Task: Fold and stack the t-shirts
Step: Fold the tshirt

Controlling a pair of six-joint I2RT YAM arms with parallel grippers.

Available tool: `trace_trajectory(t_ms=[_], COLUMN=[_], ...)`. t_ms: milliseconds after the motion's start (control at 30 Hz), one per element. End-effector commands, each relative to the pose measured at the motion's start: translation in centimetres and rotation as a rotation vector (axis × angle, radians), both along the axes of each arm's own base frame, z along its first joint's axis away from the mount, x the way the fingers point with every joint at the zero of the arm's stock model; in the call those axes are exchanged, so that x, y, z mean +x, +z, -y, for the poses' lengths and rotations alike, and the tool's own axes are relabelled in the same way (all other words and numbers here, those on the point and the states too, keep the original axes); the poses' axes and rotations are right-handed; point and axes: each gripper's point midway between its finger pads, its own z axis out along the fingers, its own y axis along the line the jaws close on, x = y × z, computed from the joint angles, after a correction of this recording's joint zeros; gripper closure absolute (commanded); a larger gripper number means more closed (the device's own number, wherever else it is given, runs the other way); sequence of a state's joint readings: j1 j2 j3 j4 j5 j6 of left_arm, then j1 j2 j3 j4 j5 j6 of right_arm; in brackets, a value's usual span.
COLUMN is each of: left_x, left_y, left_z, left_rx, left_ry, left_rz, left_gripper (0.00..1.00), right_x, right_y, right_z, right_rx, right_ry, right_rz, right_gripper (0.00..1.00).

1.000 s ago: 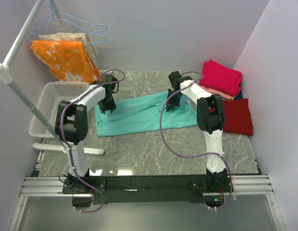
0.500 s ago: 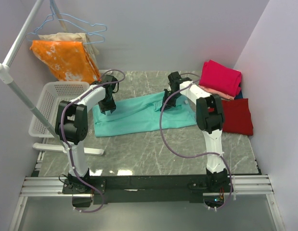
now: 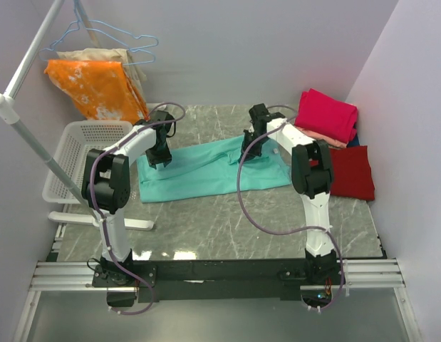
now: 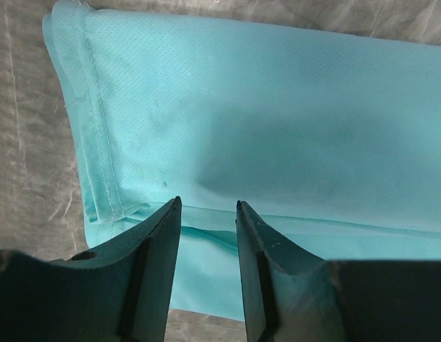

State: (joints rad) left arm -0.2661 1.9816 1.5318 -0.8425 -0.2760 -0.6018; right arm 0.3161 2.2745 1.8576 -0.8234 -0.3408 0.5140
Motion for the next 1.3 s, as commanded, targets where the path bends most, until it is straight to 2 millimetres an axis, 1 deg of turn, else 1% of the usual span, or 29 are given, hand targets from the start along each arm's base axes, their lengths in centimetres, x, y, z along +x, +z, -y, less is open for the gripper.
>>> trace_trajectory(t_ms=[0,33,133,200,267,333,367,400,433,467,500,567,667,700,733,800,833,933,1133,1167,1267], left_x=[1.0,1.0,0.9,1.0,1.1,1.1,1.0,1.0,1.0,1.1,1.0,1.0,1.1,1.1,1.1,1.3,1.3,1.4,1.1,1.0,0.7], left_y=[0.7,0.7,0.7,0.6,0.6,0.5,0.5,0.4,0.4,0.4,0.4,0.3,0.3,0.2,0.2,0.1,0.1,-0.1,-0.7,-0.8,-1.3], left_z=[0.5,0.6,0.5,0.5,0.6,0.6,0.6,0.6,0.6,0.6,0.6,0.5,0.6,0.6,0.6,0.6,0.7,0.7,0.1,0.0,-0.3], left_rx=[-0.016,-0.018,-0.014,-0.014,-0.015,-0.016,-0.015,-0.013,-0.014,-0.013,-0.011,-0.009,-0.008,-0.008,-0.009,-0.010,-0.011,-0.008,0.024,0.030,0.049], left_ry=[-0.018,-0.020,-0.019,-0.019,-0.020,-0.021,-0.024,-0.023,-0.025,-0.025,-0.024,-0.024,-0.021,-0.021,-0.020,-0.018,-0.019,-0.018,0.001,0.002,0.017], left_rz=[0.028,0.030,0.026,0.026,0.027,0.024,0.024,0.022,0.022,0.024,0.021,0.020,0.019,0.016,0.016,0.017,0.015,0.009,-0.014,-0.018,-0.036], left_gripper=[0.57,0.57,0.57,0.57,0.57,0.57,0.58,0.58,0.58,0.58,0.58,0.57,0.57,0.57,0.57,0.57,0.57,0.57,0.57,0.57,0.57], right_x=[2.1,2.3,2.7,2.8,3.6,3.8,4.5,4.3,4.8,4.9,4.7,4.6,3.1,2.5,1.5,0.6,-0.2,-1.5,-3.7,-3.9,-4.8], right_y=[7.7,8.4,10.0,10.2,10.3,8.9,9.0,7.4,7.4,6.7,5.4,4.6,3.1,2.7,1.6,0.8,-0.1,-1.3,-2.7,-2.8,-3.2], right_z=[-0.5,-0.1,0.2,0.7,2.2,3.3,4.1,4.5,4.6,5.1,5.4,5.5,5.5,5.9,6.2,7.0,7.3,8.2,10.2,10.7,12.1], right_rx=[0.095,0.090,0.087,0.071,0.025,-0.017,-0.029,-0.049,-0.052,-0.065,-0.080,-0.089,-0.090,-0.117,-0.133,-0.169,-0.186,-0.235,-0.325,-0.341,-0.396], right_ry=[0.008,-0.001,-0.008,-0.026,-0.082,-0.116,-0.140,-0.144,-0.148,-0.158,-0.159,-0.155,-0.141,-0.147,-0.143,-0.154,-0.151,-0.157,-0.179,-0.188,-0.198], right_rz=[0.199,0.212,0.261,0.275,0.285,0.242,0.240,0.192,0.191,0.170,0.133,0.111,0.049,0.037,0.003,-0.027,-0.054,-0.101,-0.167,-0.171,-0.201], right_gripper=[0.95,0.91,0.90,0.89,0.89,0.87,0.87,0.87,0.87,0.88,0.88,0.89,0.89,0.90,0.90,0.91,0.92,0.94,0.96,0.96,0.99])
